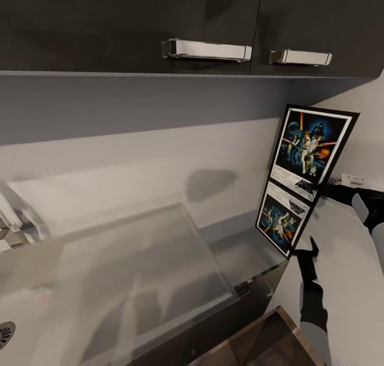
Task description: Pick up the poster from the kitchen countertop and hang it on one of the wall nails in the kitchen.
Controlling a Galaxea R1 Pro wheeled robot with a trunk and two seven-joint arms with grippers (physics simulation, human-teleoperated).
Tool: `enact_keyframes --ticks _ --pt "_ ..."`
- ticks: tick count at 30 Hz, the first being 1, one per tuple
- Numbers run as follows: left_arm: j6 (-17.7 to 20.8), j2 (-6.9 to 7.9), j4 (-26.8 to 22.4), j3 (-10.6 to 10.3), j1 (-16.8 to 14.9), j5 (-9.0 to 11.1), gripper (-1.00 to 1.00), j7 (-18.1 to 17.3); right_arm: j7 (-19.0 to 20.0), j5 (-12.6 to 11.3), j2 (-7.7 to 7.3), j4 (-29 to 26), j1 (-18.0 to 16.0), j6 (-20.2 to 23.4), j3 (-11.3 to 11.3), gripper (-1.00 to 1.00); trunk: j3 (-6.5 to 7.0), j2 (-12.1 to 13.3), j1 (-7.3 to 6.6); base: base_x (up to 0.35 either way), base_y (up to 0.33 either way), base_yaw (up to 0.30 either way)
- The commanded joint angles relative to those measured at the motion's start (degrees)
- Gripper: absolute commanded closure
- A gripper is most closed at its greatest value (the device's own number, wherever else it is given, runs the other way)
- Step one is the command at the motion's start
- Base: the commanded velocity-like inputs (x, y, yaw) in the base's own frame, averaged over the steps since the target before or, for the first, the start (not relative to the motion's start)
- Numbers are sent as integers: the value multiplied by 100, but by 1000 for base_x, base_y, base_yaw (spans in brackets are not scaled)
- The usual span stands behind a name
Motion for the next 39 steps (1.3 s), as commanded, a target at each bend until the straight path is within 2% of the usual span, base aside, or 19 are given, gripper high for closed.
enact_keyframes --ticks 1,6,11,24,29,39 --pt "0 -7 -8 32 1 14 -100 -55 37 45 3 43 -27 2 -48 -100 -15 -4 0 0 0 0" --pt "-1 -7 -8 26 1 14 -100 -54 34 42 3 236 -92 -348 -48 -100 -62 -4 0 0 0 0" --pt "-2 -7 -1 28 1 14 -100 -56 36 36 -8 261 -112 -463 -55 -100 -109 -4 0 0 0 0" --pt "-141 -7 3 67 1 14 -100 -62 50 27 -23 83 -117 -503 -58 -100 -232 -4 0 104 -60 0" --pt "-272 -7 154 69 1 14 -100 -62 53 27 -22 27 -118 -504 -61 -100 -280 -4 0 27 -16 0" --pt "-290 -7 193 66 1 14 -100 -62 77 22 -17 -15 -118 -504 -63 -100 -374 -4 0 2 -1 0"
